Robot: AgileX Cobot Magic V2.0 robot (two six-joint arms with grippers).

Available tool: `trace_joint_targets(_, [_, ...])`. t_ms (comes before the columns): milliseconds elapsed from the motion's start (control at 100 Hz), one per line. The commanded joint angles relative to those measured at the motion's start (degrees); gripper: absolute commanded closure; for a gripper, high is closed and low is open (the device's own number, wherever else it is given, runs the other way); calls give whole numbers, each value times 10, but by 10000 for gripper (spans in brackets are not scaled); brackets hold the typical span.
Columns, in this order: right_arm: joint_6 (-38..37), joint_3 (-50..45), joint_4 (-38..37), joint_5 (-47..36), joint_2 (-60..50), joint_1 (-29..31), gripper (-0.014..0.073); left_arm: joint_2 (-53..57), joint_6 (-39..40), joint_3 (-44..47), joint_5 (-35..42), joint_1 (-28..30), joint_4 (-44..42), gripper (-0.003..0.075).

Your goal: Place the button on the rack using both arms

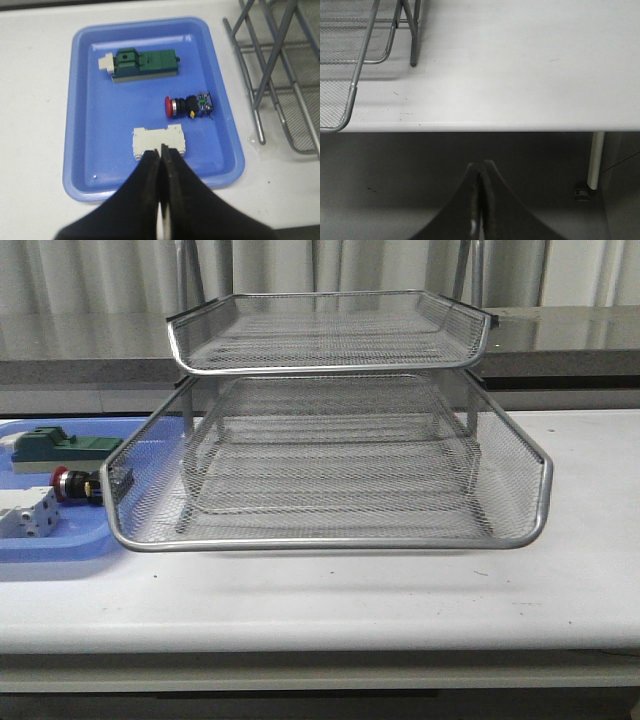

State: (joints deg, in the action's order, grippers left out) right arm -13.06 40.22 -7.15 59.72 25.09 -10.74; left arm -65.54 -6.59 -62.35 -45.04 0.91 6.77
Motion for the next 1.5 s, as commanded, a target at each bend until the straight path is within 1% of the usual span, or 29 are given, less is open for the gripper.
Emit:
trace_joint_targets(0, [1,19,-10,-33,5,0,703,-47,-18,-58,-11,0,5,740])
trace_joint_targets(190, [1,19,-10,-33,5,0,703,-139,-58,-125,-56,0,17,731])
trace_joint_targets(240, [1,19,-10,-33,5,0,703,-155,-71,-136,-64,0,23,701])
trace_joint_targets(290, [1,19,-10,-33,5,0,703,-164,-77,-143,-67,0,23,652])
trace_joint_targets(360, [1,19,-10,-33,5,0,703,-169,-81,-147,-69,0,23,544])
trace_joint_targets(380, [1,19,-10,-33,5,0,703,-169,-84,-147,-69,0,23,502])
trace_joint_targets(410, [1,19,-10,-33,5,0,703,-169,-88,-147,-69,0,23,424])
trace_joint_targets(430, [1,19,-10,-33,5,0,703,-169,-89,-147,-69,0,23,390])
trace_joint_targets(480, [1,19,-10,-33,5,0,703,-169,-89,-147,-70,0,23,243])
trace_joint_targets(500, [1,19,-10,-33,5,0,703,-169,-89,-147,-70,0,23,206])
trace_joint_targets(510, [1,19,-10,-33,5,0,703,-169,-89,-147,-70,0,23,171])
trace_joint_targets(550, [1,19,-10,-33,5,0,703,-169,-89,-147,-70,0,23,80])
trace_joint_targets(580, [1,19,-10,-33,5,0,703,-169,-89,-147,-70,0,23,36])
trace_joint_targets(620, [1,19,-10,-33,5,0,703,-169,-89,-147,-70,0,23,-1])
trace_joint_targets(750, [1,19,-10,-33,5,0,703,-169,-89,-147,-66,0,25,34])
trace_joint_targets(850, [1,19,-10,-33,5,0,703,-169,-89,-147,-63,0,55,67])
trace_joint_targets(1060, [1,19,-10,-33,5,0,703,-171,-95,-150,-43,0,56,124])
trace_joint_targets(1250, [1,19,-10,-33,5,0,703,-221,-184,-208,-50,0,74,126])
trace_joint_targets(1370, [1,19,-10,-33,5,0,703,-278,-262,-272,-83,-1,102,126])
trace_joint_targets(1490, [1,19,-10,-33,5,0,703,-343,-322,-337,-124,-1,111,126])
